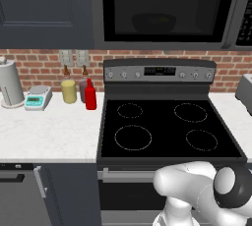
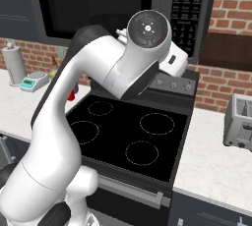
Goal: Pick the lime from the sink and place it in the bowl. Then pick the bowl and place it in the microwave. Then close the microwave door and press the start button.
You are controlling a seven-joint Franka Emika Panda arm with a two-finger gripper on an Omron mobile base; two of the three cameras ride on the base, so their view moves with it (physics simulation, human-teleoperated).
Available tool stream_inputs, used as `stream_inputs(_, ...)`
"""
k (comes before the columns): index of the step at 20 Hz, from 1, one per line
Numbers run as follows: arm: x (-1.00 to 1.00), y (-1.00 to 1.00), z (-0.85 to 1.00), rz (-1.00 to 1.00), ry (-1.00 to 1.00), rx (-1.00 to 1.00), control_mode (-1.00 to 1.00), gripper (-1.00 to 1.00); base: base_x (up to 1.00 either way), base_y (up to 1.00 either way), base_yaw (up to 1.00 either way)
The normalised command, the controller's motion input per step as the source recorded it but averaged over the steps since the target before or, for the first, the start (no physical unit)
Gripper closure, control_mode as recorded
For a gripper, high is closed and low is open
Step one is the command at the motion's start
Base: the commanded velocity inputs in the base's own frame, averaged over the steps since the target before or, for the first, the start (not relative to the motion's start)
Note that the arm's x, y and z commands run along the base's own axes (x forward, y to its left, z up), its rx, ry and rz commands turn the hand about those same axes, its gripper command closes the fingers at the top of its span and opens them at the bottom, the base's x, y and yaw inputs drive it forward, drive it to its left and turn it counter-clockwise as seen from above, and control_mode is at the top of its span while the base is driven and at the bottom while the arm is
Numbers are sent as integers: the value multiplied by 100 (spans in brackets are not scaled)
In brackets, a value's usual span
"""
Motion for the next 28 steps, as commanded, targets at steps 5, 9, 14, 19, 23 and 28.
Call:
stream_inputs(5, 0, 0, 0, 0, 7, 0, -100, -100, 0, 0, 0)
stream_inputs(9, 11, -1, -3, 0, 7, 0, -100, -100, 0, 0, 0)
stream_inputs(14, 12, 0, -11, 0, 6, 0, -100, -100, 0, 0, 0)
stream_inputs(19, 7, -4, -3, 0, 3, 0, -100, -100, 0, 0, 0)
stream_inputs(23, 11, -8, -2, 0, 0, 0, -100, -100, 0, 0, 0)
stream_inputs(28, 35, -8, -14, 0, -3, 0, -100, -100, 0, 0, 0)
